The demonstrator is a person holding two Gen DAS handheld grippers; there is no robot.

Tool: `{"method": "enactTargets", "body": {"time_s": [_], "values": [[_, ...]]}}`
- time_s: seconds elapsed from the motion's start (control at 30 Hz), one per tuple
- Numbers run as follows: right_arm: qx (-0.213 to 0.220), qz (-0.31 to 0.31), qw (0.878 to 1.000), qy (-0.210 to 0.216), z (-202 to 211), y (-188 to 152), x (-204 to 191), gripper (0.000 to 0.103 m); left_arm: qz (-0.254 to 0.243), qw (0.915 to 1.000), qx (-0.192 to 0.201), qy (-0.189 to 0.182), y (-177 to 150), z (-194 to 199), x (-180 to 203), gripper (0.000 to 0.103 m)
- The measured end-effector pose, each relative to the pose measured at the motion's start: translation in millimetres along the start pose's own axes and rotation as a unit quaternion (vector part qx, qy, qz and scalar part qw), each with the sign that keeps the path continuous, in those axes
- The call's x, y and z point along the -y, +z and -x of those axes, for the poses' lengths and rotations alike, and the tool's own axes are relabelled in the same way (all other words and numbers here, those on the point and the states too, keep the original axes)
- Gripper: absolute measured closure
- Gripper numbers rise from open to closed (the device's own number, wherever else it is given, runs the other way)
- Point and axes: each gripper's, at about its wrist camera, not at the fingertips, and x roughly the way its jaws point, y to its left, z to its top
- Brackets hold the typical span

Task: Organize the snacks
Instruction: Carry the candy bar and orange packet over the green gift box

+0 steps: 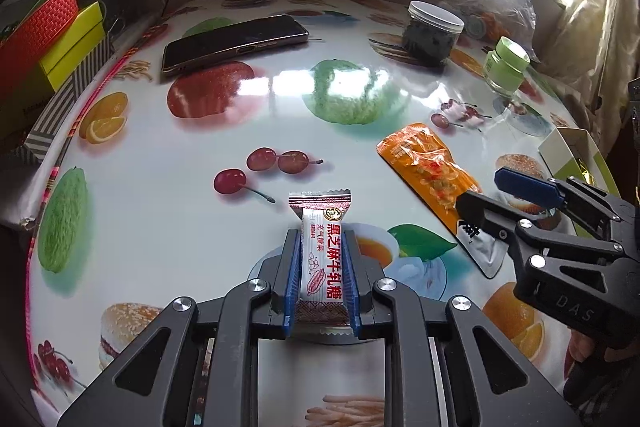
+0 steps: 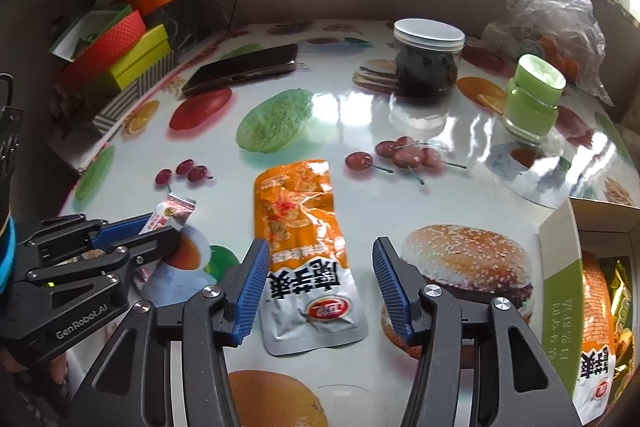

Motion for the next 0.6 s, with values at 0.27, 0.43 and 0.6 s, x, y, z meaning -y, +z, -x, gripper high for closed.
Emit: {"method": "enactTargets", "body": {"time_s": [0.27,0.43,0.6], "values": [[-0.027,0.066,0.996,-0.048,-12.9,0.2,-24.2,0.054,0.003,1.0,0.0,-0.003,0.0,0.0,-0.4,0.082],[-0.027,0.068,0.996,-0.046,-11.8,0.1,-26.7,0.065,0.003,1.0,0.001,-0.001,0.0,0.2,-0.3,0.082],[-0.019,0.061,0.997,-0.047,-10.1,-2.2,-28.4,0.07,0.007,1.0,0.001,-0.002,-0.4,1.5,-0.9,0.082]]}}
